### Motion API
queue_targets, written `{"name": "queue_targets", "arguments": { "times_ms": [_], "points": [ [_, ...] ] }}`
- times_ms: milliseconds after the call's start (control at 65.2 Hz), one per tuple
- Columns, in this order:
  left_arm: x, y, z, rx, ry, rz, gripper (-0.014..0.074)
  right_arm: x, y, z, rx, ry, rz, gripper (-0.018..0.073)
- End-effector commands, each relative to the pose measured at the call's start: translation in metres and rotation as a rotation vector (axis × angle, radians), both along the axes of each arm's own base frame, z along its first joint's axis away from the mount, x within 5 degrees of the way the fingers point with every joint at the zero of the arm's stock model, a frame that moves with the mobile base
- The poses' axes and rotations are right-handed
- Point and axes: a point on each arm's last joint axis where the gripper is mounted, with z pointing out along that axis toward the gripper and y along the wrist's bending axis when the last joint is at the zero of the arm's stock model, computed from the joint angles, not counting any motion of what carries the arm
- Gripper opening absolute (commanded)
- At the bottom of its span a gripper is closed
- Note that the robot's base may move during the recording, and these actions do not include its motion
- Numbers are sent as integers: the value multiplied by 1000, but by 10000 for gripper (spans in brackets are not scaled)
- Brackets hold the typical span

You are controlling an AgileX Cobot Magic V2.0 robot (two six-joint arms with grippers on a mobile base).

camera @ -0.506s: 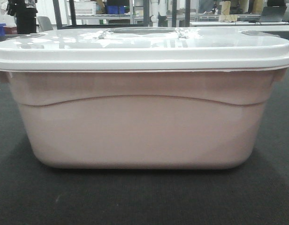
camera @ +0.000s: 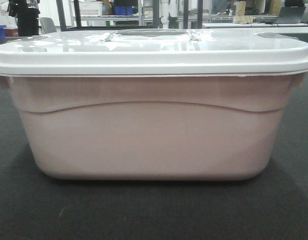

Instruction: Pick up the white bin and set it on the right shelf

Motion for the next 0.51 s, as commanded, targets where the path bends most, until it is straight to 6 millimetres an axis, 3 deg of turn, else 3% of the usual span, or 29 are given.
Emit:
{"name": "queue_targets", "arguments": {
  "times_ms": [0, 491],
  "points": [
    [-2, 0, 9, -12, -95, 2, -118, -3, 0, 10, -2, -110, 1, 56],
    [-2, 0, 9, -12, -95, 2, -118, -3, 0, 10, -2, -110, 1, 56]
  ]
}}
